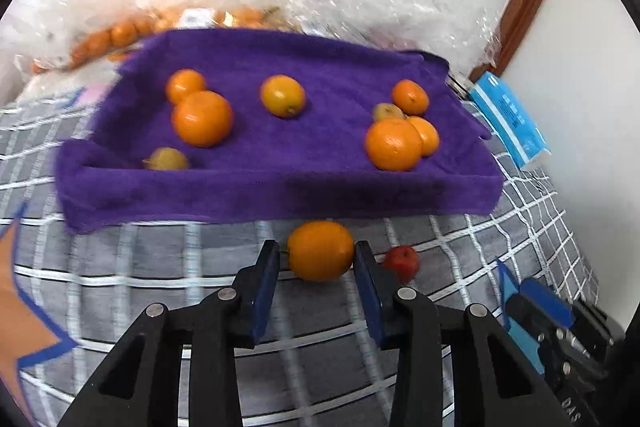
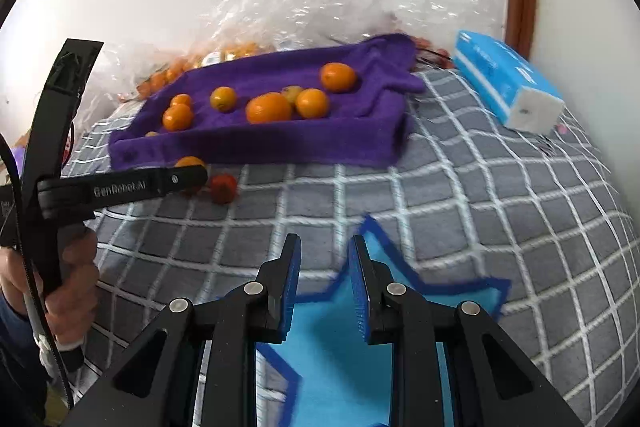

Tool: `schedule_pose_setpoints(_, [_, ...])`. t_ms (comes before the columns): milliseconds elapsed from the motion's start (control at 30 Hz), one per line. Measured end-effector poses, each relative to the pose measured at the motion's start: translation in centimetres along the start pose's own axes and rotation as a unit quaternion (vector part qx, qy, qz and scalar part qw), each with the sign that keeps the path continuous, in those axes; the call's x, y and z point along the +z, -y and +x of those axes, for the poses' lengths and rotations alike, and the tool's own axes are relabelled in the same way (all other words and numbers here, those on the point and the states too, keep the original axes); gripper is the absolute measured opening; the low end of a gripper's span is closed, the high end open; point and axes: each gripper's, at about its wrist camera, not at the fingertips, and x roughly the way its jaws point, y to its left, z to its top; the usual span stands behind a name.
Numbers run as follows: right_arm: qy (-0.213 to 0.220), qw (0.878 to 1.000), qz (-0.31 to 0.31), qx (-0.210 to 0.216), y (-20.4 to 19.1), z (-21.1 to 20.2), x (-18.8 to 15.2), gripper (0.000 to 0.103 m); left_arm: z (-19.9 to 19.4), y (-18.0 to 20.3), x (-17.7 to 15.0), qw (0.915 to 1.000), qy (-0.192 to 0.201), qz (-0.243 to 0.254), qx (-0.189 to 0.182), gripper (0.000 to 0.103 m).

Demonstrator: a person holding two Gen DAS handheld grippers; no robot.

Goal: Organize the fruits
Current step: 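Close the right tool on the small red apple while the left tool closes on an orange, then lift the red apple and orange and carry them over the purple towel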

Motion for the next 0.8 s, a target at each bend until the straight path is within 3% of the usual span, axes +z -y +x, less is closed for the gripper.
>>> schedule_pose_setpoints(100, [0.002,1.0,-0.004,0.018,-1.4,0.8,0.9,0.03,-1.3,-2.0,-0.1,0.998,0.008,0.004,0.062,0.036])
schedule_pose_setpoints(133, [-0.002,1.0,-0.007,0.028,-2.0,1.3,1.3,0.036,-1.9,-2.8,-0.3,0.9967,0.014,0.007,0.079,0.036])
schedule_pose_setpoints(167, [-0.003,0.999,-0.01,0.034,-2.5,1.8,1.6,0.042,-2.5,-3.7,-0.5,0.9957,0.022,0.01,0.089,0.036])
schedule_pose_setpoints(300, [-0.013,0.999,-0.03,0.03,-4.4,4.0,2.6,0.044,-4.1,-6.4,-1.3,0.9936,0.03,0.005,0.109,0.036])
schedule_pose_setpoints(600, [-0.043,0.998,-0.042,0.032,-6.1,6.6,3.2,0.044,-4.0,-9.7,-2.1,0.9954,0.024,-0.032,0.087,0.036])
schedule_pose_setpoints(767, [-0.049,0.997,-0.059,0.018,-6.6,7.1,2.9,0.025,-4.0,-10.3,-2.4,0.9965,0.02,-0.045,0.067,0.036])
schedule_pose_setpoints(800, [-0.048,0.997,-0.062,0.02,-6.7,7.1,2.8,0.025,-4.0,-10.3,-2.4,0.9965,0.022,-0.046,0.067,0.036])
